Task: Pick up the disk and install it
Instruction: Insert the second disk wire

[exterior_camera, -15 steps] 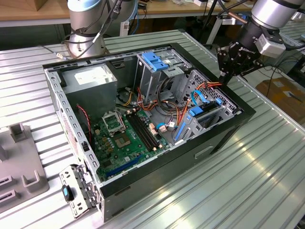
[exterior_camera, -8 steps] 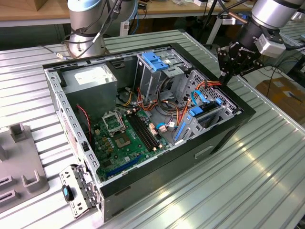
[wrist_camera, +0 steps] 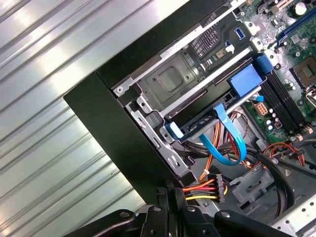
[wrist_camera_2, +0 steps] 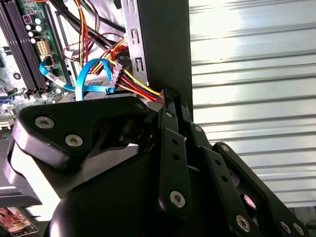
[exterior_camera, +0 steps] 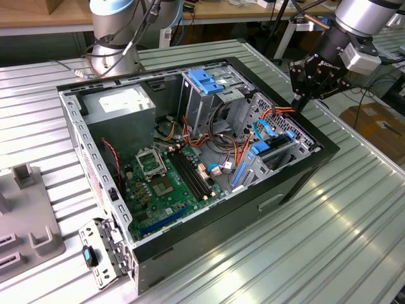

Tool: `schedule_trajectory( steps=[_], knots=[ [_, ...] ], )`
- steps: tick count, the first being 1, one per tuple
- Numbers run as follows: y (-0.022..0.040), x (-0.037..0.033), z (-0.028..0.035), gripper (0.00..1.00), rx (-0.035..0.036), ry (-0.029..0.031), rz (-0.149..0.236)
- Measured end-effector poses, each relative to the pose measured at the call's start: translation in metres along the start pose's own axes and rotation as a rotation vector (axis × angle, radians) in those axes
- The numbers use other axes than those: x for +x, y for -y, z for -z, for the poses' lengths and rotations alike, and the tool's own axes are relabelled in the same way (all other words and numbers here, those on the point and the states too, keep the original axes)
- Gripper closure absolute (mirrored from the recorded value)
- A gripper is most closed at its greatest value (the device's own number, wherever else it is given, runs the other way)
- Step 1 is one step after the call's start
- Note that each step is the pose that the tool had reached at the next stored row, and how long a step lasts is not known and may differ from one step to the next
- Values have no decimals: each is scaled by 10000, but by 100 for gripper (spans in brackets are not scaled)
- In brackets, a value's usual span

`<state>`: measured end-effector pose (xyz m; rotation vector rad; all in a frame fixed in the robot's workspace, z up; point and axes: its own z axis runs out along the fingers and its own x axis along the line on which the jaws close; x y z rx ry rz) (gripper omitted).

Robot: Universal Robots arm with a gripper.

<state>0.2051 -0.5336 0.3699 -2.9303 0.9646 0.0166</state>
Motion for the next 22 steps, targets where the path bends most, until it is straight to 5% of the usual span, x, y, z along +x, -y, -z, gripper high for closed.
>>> schedule_trajectory(
  steps=[7,10,16,22],
  knots=[
    [-45,-61,6,84,27,-39,-83],
    [-45,-62,5,84,41,-66,-604],
    [-45,-62,2,84,85,-153,-2298],
    [-48,-65,2,84,91,-166,-2511]
  ],
)
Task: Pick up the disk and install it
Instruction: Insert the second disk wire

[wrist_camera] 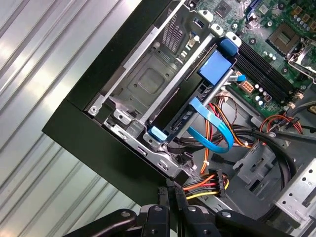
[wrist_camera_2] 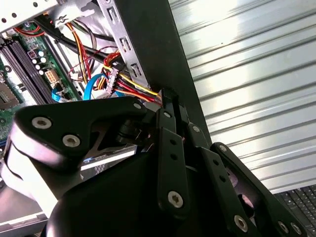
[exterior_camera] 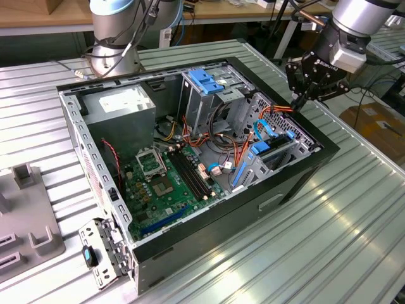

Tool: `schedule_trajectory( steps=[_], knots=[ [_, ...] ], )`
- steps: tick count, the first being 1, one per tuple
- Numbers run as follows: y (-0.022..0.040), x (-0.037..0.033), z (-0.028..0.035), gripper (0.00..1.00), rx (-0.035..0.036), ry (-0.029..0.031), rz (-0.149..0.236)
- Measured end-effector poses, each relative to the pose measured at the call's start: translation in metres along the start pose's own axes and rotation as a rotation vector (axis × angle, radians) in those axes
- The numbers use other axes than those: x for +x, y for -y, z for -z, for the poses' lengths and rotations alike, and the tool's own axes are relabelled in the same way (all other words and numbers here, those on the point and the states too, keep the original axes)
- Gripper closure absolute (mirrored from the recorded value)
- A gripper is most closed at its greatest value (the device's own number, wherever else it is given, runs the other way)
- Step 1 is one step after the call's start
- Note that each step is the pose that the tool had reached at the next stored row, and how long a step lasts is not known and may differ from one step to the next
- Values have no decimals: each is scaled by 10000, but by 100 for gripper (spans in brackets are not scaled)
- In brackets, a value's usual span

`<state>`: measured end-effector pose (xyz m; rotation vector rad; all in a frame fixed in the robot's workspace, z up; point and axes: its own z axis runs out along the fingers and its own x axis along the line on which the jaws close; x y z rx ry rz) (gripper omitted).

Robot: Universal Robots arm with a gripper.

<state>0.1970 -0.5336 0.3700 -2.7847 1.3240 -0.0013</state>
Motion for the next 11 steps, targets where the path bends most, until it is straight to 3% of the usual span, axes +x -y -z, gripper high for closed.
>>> schedule_trajectory(
  steps=[6,11],
  knots=[
    [-16,-14,0,84,1,0,-1],
    [-161,-130,-9,84,2,-2,-11]
  ],
)
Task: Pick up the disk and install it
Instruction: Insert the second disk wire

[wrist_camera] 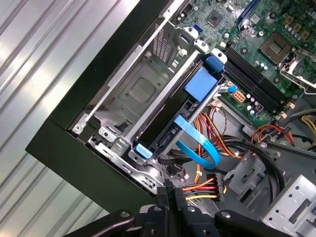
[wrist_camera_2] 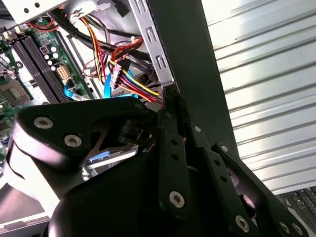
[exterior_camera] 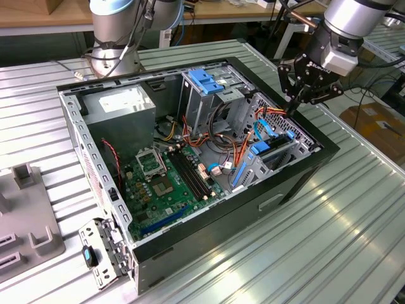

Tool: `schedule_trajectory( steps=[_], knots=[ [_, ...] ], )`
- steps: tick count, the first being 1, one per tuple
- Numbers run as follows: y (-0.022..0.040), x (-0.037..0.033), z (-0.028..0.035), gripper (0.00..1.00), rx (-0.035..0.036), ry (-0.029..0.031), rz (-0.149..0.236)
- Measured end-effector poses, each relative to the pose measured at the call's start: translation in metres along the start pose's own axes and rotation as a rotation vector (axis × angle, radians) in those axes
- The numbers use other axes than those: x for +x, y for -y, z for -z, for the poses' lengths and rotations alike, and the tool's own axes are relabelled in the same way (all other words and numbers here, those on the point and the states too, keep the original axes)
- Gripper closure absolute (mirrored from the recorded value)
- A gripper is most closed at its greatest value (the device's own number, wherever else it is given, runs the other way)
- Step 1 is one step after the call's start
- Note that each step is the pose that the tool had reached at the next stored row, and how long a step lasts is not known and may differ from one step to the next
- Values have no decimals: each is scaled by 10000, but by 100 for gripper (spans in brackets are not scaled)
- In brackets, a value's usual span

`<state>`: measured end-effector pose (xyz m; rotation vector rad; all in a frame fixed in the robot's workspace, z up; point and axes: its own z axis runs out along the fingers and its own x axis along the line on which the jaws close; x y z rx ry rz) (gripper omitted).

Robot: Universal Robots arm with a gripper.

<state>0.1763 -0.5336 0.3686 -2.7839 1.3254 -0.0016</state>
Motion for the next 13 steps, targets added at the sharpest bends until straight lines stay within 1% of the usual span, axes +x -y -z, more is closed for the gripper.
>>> schedule_trajectory(
  steps=[2,8,9,10,13],
  knots=[
    [-1,1,0,84,2,-8,-127],
    [-2,1,-6,84,23,-51,-954],
    [-2,1,-8,84,29,-63,-1191],
    [-2,1,-8,84,30,-68,-1282],
    [-3,0,-8,84,31,-69,-1295]
  ],
)
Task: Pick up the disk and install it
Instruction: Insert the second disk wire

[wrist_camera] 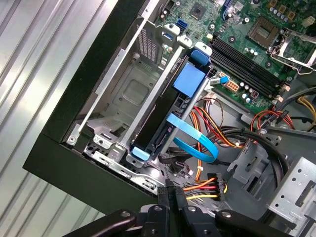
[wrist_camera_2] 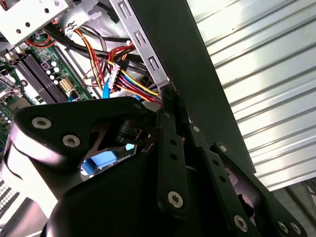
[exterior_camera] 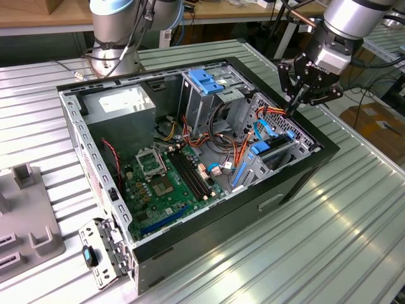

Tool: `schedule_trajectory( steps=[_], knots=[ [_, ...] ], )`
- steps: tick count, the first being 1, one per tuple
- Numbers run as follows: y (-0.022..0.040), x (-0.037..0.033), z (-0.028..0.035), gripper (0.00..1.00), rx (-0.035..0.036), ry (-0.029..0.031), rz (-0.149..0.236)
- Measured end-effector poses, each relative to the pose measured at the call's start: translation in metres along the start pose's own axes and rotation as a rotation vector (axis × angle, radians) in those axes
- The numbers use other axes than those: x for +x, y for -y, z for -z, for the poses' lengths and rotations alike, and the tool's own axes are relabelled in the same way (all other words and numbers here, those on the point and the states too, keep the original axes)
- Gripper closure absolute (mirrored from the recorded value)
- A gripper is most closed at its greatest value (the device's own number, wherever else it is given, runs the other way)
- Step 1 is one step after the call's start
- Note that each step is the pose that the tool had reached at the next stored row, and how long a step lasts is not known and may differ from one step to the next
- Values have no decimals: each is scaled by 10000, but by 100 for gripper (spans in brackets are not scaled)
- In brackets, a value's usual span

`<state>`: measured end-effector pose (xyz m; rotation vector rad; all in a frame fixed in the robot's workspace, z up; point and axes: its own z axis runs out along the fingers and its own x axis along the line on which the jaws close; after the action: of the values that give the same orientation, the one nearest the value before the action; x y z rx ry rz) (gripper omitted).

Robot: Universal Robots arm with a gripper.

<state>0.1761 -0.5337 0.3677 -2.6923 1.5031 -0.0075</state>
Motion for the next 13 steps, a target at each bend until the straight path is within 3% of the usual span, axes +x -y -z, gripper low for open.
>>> schedule_trajectory(
  steps=[11,13],
  knots=[
    [-8,-6,0,84,1,1,-3],
    [-72,-44,-2,84,0,-1,0]
  ],
)
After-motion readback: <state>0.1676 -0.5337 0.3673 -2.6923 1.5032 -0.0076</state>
